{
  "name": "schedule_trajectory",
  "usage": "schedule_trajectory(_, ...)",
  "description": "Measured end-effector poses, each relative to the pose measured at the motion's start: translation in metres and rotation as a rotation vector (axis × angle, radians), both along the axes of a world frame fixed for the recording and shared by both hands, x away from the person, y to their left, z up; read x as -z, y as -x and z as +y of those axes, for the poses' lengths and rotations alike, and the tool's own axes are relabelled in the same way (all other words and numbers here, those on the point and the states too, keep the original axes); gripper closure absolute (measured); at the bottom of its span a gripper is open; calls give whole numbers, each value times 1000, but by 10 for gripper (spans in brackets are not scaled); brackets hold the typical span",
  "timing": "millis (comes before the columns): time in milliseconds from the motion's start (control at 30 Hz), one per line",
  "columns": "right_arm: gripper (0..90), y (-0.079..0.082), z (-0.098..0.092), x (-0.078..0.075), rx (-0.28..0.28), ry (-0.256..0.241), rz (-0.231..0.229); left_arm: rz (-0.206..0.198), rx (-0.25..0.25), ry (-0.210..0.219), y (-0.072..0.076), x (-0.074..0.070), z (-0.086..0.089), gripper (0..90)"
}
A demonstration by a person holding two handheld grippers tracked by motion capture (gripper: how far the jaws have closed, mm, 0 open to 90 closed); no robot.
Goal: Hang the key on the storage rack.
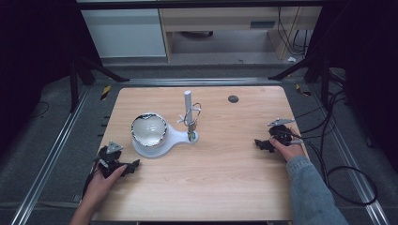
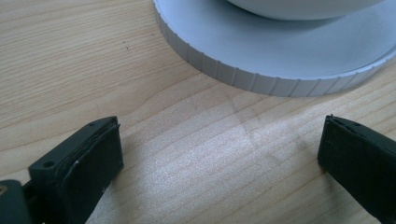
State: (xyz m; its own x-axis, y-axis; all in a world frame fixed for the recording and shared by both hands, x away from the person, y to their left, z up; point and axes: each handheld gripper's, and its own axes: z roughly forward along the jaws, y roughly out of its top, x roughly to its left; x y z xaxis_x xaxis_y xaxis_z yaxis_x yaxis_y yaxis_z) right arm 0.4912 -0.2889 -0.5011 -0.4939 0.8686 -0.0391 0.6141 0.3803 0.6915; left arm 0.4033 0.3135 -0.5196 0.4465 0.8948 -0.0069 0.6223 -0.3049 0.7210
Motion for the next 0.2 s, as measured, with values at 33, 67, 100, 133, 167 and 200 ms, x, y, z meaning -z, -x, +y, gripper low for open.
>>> schedule_trajectory(33,31,1,-1,2,4,-20,-6,0,0,0,0,0,0,0)
schedule_trajectory(67,24,2,-3,4,7,-24,-24,0,0,0,0,0,0,0)
schedule_trajectory(100,24,2,-3,4,8,-26,-23,0,0,0,0,0,0,0)
schedule_trajectory(133,24,2,-3,4,10,-26,-25,0,0,0,0,0,0,0)
schedule_trajectory(167,24,2,-3,4,10,-26,-25,0,0,0,0,0,0,0)
schedule_trajectory(200,15,2,-2,4,15,-23,-25,0,0,0,0,0,0,0)
